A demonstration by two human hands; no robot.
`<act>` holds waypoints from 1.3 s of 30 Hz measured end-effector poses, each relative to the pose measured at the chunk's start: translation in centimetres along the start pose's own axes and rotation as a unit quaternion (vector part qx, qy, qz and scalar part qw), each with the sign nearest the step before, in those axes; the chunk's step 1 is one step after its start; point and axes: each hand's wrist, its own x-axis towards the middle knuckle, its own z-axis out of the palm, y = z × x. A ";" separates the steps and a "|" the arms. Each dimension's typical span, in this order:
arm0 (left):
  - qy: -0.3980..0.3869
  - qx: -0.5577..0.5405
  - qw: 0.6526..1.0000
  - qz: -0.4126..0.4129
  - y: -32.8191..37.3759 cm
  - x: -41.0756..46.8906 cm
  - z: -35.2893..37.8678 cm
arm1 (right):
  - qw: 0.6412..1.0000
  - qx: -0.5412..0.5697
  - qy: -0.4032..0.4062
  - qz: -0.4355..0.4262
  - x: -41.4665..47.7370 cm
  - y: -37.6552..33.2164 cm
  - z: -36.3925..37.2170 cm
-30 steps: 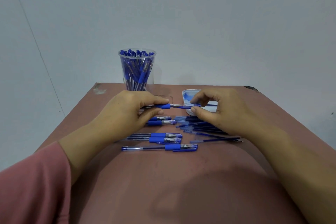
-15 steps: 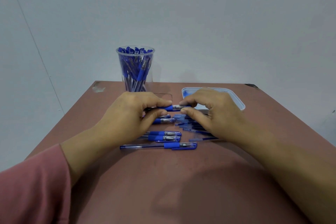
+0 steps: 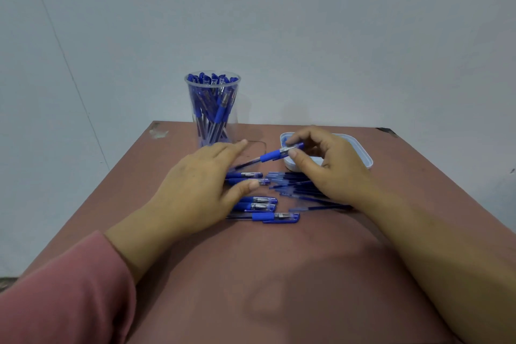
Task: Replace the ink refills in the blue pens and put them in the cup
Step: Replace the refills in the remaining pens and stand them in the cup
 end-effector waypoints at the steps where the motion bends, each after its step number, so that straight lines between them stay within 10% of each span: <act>1: -0.025 0.015 0.999 -0.012 0.1 -0.5 0.0 | 1.000 0.008 0.010 0.009 0.0 0.1 -0.2; 8: -0.167 0.037 0.982 -0.077 0.1 -3.4 0.4 | 0.984 0.140 0.085 0.071 0.5 0.2 -1.9; 20: -0.183 0.057 0.978 -0.078 0.0 -3.3 0.9 | 0.953 0.197 0.226 0.039 8.1 -3.2 -3.1; 39: -0.182 0.046 0.979 -0.075 -0.5 -3.2 1.2 | 0.996 -0.079 -0.046 -0.011 13.1 -3.2 4.3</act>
